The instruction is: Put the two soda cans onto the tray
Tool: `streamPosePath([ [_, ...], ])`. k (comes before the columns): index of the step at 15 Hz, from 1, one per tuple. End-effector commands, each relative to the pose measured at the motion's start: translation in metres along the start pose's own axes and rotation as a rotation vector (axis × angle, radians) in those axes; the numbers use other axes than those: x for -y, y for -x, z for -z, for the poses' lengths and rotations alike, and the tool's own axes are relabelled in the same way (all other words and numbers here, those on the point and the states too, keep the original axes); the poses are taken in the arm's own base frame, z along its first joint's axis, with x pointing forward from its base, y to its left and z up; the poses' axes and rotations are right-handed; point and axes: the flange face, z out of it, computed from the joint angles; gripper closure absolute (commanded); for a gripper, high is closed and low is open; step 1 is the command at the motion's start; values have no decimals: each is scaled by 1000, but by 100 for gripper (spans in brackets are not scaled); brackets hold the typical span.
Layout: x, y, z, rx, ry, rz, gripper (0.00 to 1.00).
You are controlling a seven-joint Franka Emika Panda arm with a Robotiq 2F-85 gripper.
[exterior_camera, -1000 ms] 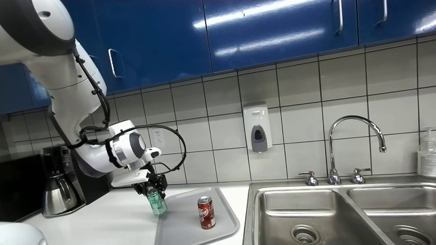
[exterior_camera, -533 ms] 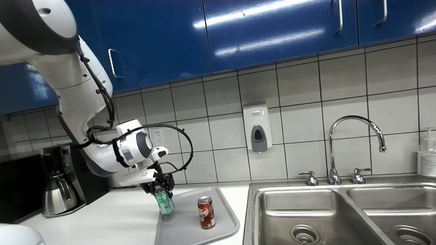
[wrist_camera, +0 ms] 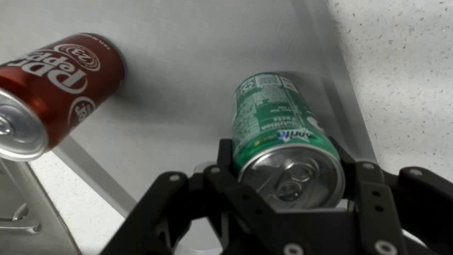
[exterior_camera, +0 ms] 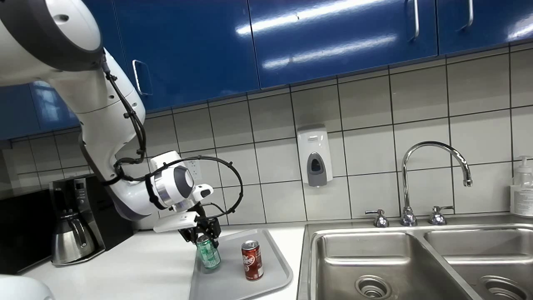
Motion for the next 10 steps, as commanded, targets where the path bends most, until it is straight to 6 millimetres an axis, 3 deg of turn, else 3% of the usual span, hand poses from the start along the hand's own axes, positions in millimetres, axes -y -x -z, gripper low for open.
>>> streamPosePath([
  [1,-9,0,-4,-10,14,-7,62],
  [7,-17,2,-13,5,21,-17,62],
  [8,-18,2,-14,7,23,-19,14],
  [10,-20,2,-14,5,25,-23,4],
])
